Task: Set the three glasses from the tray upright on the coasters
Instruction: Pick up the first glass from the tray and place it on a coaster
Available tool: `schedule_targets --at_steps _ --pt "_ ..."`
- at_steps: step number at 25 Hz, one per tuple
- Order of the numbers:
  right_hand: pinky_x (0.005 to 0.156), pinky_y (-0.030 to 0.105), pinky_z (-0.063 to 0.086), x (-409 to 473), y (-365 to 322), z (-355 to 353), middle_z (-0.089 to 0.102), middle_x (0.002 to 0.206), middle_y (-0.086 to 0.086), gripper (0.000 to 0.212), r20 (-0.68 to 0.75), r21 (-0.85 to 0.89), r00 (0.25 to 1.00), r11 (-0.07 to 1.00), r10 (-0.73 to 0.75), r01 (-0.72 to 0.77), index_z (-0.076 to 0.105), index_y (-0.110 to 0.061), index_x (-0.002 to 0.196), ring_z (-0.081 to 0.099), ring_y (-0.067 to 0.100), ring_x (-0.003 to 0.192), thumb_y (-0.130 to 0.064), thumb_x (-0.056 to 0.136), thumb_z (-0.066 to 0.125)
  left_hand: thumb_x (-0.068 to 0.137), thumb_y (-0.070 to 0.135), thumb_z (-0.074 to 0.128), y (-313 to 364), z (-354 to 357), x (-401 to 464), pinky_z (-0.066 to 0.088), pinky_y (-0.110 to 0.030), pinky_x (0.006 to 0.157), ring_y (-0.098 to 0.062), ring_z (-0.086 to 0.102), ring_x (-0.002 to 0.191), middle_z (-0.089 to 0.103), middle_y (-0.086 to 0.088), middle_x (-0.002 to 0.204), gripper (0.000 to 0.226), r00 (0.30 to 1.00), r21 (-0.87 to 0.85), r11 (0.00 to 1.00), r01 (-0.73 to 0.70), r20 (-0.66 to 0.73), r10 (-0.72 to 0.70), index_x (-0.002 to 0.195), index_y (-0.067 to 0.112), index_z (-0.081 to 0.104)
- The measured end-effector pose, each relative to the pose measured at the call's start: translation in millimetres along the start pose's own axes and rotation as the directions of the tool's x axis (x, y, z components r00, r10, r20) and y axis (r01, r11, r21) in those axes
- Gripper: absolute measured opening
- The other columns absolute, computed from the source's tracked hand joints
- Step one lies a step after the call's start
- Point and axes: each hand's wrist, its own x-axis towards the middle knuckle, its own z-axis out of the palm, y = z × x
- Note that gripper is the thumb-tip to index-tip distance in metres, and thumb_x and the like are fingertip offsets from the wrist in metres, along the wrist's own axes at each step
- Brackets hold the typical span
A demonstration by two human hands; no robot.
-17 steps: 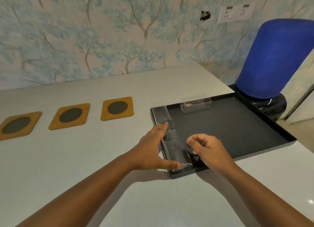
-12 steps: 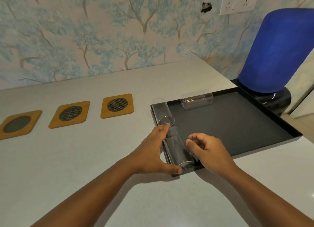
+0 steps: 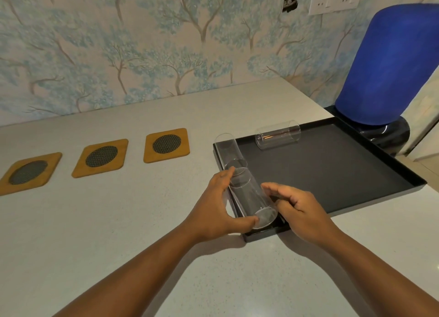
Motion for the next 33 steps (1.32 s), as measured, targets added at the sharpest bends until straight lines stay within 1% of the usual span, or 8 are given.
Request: schedule_targets --at_steps 4,7,9,13,16,22,29,33 --pt "0.118 0.036 0.035 5 -4 0 0.035 0.157 -0.023 0.070 0.043 -0.156 0.989 0.977 -0.139 0.144 0.033 -0.050 0.150 0.032 -0.002 0.144 -0.019 0.096 0.065 0.070 0.044 0.087 7 -12 -1 0.039 -0.029 0.103 -0.009 0.037 0.137 0.037 0.013 0.156 0.104 0.996 -0.296 0.951 0.086 0.017 -0.085 0.154 0.030 0.028" --pt "0.114 0.028 0.025 10 -20 10 0.020 0.147 -0.047 0.085 0.030 -0.202 0.971 0.950 -0.238 0.239 0.021 -0.065 0.143 0.015 -0.020 0.139 -0.040 0.084 0.077 0.074 0.043 0.080 10 -17 -1 0.048 -0.032 0.101 0.003 0.061 0.116 0.065 0.026 0.124 0.063 0.988 -0.448 0.881 0.152 0.088 -0.126 0.130 0.032 0.054" --pt "0.112 0.031 0.033 13 -28 18 0.030 0.141 -0.048 0.080 -0.051 -0.143 0.955 0.949 -0.291 0.282 0.031 -0.061 0.140 0.026 -0.016 0.138 -0.049 0.077 0.079 0.076 0.052 0.076 8 -19 -2 0.049 -0.035 0.098 0.002 0.063 0.111 0.070 0.023 0.115 0.053 0.986 -0.477 0.864 0.159 0.125 -0.112 0.123 0.031 0.061" --pt "0.104 0.044 0.050 21 -42 30 0.059 0.134 -0.020 0.069 -0.077 0.008 0.945 0.947 -0.319 0.321 0.053 -0.038 0.136 0.054 0.012 0.129 -0.048 0.074 0.083 0.067 0.077 0.070 -7 -35 -9 0.047 -0.038 0.106 -0.013 0.059 0.125 0.064 0.008 0.135 0.088 0.988 -0.523 0.841 0.135 0.137 -0.073 0.140 0.029 0.054" --pt "0.100 0.031 0.052 38 -59 40 0.063 0.128 -0.017 0.069 -0.072 0.074 0.949 0.947 -0.306 0.311 0.055 -0.037 0.134 0.059 0.010 0.122 -0.036 0.073 0.088 0.068 0.083 0.060 -30 -57 -14 0.053 -0.035 0.097 -0.017 0.066 0.116 0.069 0.009 0.125 0.082 0.992 -0.528 0.843 0.106 0.001 -0.124 0.130 0.030 0.061" --pt "0.086 0.005 0.044 104 -95 78 0.059 0.120 -0.026 0.069 -0.061 0.182 0.977 0.960 -0.206 0.213 0.052 -0.040 0.127 0.054 -0.013 0.110 -0.028 0.071 0.090 0.090 0.046 0.067 -116 -104 -7 0.043 -0.013 0.089 0.000 0.056 0.107 0.059 0.011 0.129 0.043 0.899 0.087 0.973 0.212 -0.409 -0.159 0.126 0.025 0.062" --pt "0.098 0.041 0.054 213 -123 133 0.062 0.130 -0.007 0.070 -0.030 0.295 0.995 0.950 -0.098 0.103 0.050 -0.034 0.128 0.061 0.013 0.116 -0.037 0.070 0.090 0.095 0.038 0.060 -170 -159 29 0.044 -0.030 0.099 -0.019 0.053 0.126 0.055 0.000 0.141 0.039 0.906 0.399 0.900 0.179 -0.422 0.007 0.129 0.019 0.064" --pt "0.101 0.039 0.052 259 -128 167 0.054 0.143 -0.004 0.079 -0.062 0.285 0.996 0.956 -0.057 0.072 0.045 -0.029 0.141 0.054 0.019 0.129 -0.033 0.074 0.089 0.098 0.032 0.056 -184 -180 57 0.044 -0.037 0.101 -0.027 0.050 0.132 0.054 -0.010 0.145 0.031 0.902 0.382 0.908 0.174 -0.431 0.008 0.123 0.018 0.068"
